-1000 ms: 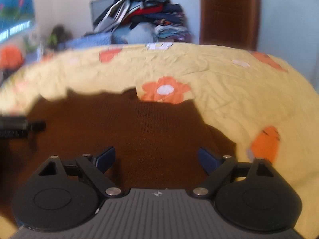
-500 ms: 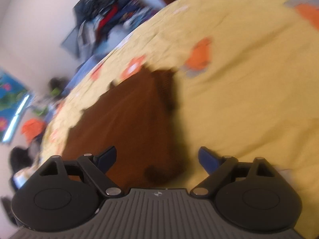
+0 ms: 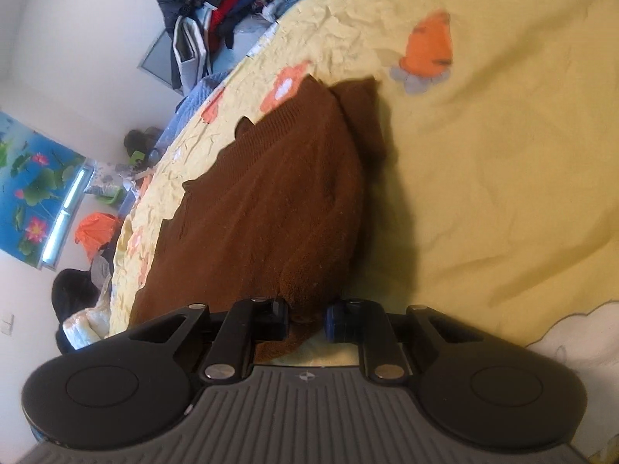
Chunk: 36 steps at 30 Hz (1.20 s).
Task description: Fold small clothes
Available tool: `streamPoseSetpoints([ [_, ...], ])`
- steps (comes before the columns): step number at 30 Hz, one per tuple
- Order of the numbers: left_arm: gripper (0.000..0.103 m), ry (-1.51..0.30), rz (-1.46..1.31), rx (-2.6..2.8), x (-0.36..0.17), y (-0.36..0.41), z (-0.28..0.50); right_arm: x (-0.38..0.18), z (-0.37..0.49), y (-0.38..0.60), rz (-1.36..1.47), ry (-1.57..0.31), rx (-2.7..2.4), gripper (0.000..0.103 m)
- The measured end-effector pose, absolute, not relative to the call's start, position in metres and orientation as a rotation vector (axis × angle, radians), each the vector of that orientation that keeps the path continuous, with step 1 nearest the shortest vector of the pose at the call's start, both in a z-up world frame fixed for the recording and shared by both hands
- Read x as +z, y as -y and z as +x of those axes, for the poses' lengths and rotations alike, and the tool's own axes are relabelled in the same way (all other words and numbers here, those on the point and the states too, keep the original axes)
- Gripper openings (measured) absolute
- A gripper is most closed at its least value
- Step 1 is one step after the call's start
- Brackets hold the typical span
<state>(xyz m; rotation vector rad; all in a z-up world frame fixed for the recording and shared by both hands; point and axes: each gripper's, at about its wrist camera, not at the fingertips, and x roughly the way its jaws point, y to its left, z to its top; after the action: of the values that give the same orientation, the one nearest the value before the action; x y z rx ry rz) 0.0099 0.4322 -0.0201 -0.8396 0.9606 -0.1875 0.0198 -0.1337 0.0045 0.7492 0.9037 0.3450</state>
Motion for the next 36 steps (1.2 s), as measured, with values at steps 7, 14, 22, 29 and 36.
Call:
streamPoseSetpoints([
  [7,0.008,-0.897,-0.678,-0.307,0.024,-0.424,-0.027,0.037,-0.025,0.153,0.697,-0.846,0.38,0.018],
  [14,0.015,-0.972,-0.565,-0.283,-0.003,-0.439,-0.054,-0.001,-0.06,0.168,0.813,-0.902,0.333,0.041],
  [22,0.069,-0.639,-0.224,-0.135,0.085,-0.422,-0.019,0.064,-0.002,0.158,0.526,-0.696,0.267,0.055],
  [29,0.067,-0.841,-0.054,-0.192,0.016,-0.319,0.065,0.041,0.076,0.07,0.19,-0.786,0.262,0.074],
  [36,0.063,-0.774,0.015,-0.255,0.005,-0.334,0.053,0.028,0.065,0.075,0.08,-0.714,0.297,0.069],
])
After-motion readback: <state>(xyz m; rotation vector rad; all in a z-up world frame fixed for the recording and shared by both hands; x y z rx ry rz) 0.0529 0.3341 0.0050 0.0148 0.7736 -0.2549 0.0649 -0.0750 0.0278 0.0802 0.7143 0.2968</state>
